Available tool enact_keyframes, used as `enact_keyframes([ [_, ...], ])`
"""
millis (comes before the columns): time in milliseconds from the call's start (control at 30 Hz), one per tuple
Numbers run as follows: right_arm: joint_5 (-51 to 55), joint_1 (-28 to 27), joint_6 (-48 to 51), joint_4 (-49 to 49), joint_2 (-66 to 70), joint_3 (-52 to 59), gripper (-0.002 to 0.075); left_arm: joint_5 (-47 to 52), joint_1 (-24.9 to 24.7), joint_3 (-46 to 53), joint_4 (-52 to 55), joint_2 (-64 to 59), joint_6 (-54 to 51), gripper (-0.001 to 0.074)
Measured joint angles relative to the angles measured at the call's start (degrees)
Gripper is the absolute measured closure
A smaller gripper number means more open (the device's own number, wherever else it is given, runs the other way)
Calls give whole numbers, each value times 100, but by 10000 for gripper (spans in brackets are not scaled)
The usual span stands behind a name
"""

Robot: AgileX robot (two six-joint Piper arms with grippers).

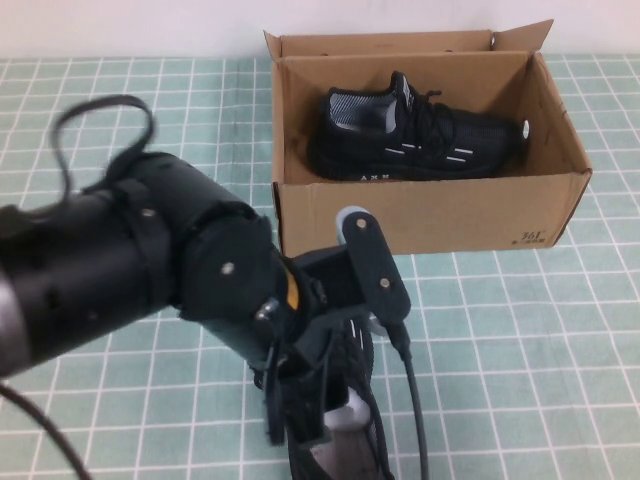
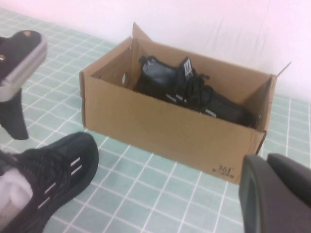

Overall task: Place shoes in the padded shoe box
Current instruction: Pick up the shoe from the table

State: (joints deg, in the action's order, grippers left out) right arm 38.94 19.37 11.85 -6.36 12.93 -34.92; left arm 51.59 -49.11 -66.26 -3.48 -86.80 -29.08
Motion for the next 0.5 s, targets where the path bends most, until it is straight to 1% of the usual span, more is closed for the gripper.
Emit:
enact_keyframes([
  [133,111,0,-68,11,0,31,734,-213,0,0,0,-266,33,300],
  [233,134,0,-91,11,0,31,735,-398,0,0,47,-355,111,346],
  [300,135,0,-91,11,0,31,735,-483,0,0,59,-367,173,407],
  [433,135,0,-104,11,0,31,735,-496,0,0,86,-367,290,626],
  [500,135,0,-104,11,0,31,735,-383,-3,-15,99,-367,310,690],
])
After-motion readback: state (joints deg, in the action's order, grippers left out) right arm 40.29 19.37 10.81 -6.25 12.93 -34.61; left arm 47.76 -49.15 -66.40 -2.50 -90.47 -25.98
